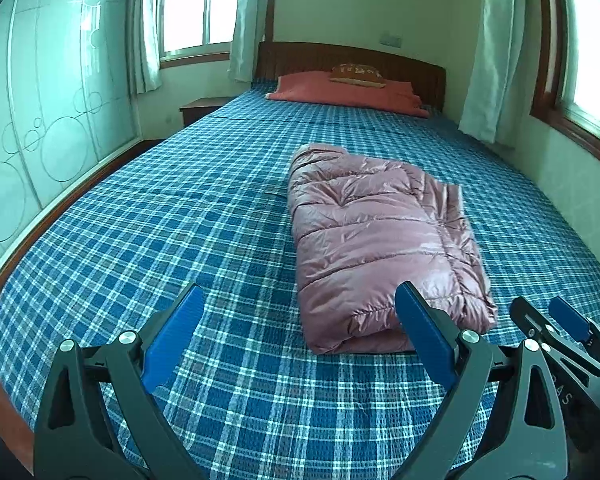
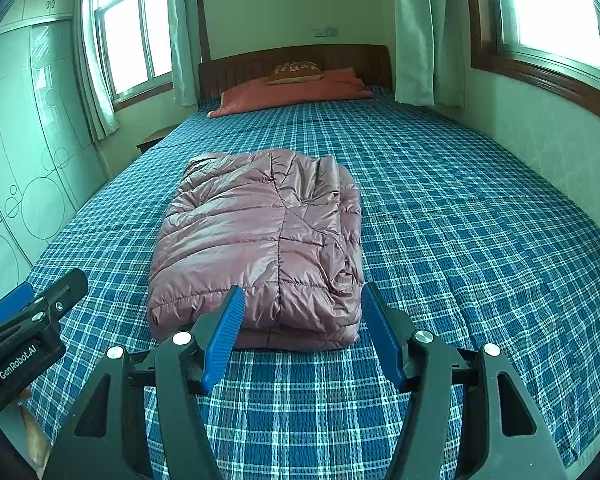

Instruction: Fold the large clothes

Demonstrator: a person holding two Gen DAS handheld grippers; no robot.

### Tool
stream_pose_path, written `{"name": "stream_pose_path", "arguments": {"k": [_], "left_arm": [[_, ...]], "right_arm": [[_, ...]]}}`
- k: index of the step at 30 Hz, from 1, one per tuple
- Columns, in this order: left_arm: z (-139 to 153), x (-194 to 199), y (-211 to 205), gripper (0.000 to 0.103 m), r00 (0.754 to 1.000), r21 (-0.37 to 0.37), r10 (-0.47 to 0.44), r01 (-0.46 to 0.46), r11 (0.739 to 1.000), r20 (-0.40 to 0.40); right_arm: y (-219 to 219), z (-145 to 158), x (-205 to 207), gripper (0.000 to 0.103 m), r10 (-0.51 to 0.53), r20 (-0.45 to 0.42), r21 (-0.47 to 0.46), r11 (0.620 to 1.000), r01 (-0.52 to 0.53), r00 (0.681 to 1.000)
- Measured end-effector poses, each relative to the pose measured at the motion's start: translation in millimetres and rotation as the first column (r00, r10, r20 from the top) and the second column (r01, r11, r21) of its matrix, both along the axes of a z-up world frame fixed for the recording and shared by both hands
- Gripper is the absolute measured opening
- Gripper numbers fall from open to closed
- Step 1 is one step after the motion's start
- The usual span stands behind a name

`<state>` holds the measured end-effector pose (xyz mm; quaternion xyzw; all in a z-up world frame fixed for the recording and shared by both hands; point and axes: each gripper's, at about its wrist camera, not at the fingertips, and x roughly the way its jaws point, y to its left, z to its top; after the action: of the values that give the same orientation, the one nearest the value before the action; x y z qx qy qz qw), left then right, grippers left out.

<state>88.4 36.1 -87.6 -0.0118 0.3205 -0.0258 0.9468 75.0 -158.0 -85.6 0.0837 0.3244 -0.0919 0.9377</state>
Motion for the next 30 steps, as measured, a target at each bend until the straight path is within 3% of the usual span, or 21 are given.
{"name": "stream_pose_path", "arguments": {"k": [8, 11, 22, 30], "left_arm": [[2.5, 1.3, -4.5, 0.096, 1.000, 0.009, -0.018, 0.017, 1.000, 0.023], [1.8, 1.0, -6.6, 0.101, 1.000, 0.021, -0.007, 0.006, 1.000, 0.030], [-4.3, 8.0, -5.2, 0.101, 1.000, -0.023, -0.008, 0.008, 1.000, 0.007], [-18.7, 27.3, 3.8, 0.101, 1.000, 0.016, 0.022, -0.022, 1.000, 0.001]], "right_arm": [[0.7, -4.2, 2.7, 0.060, -0.001, -0.009, 0.003, 1.000, 0.001, 1.000], [1.4, -6.2, 3.5, 0.060, -0.001, -0.013, 0.004, 1.000, 0.001, 1.000], [0.0, -13.0, 7.0, 0.060, -0.003, -0.029, 0.008, 1.000, 0.003, 1.000], [-10.0, -25.9, 14.7, 0.061, -0.007, -0.052, 0.036, 0.999, 0.009, 0.999]]}}
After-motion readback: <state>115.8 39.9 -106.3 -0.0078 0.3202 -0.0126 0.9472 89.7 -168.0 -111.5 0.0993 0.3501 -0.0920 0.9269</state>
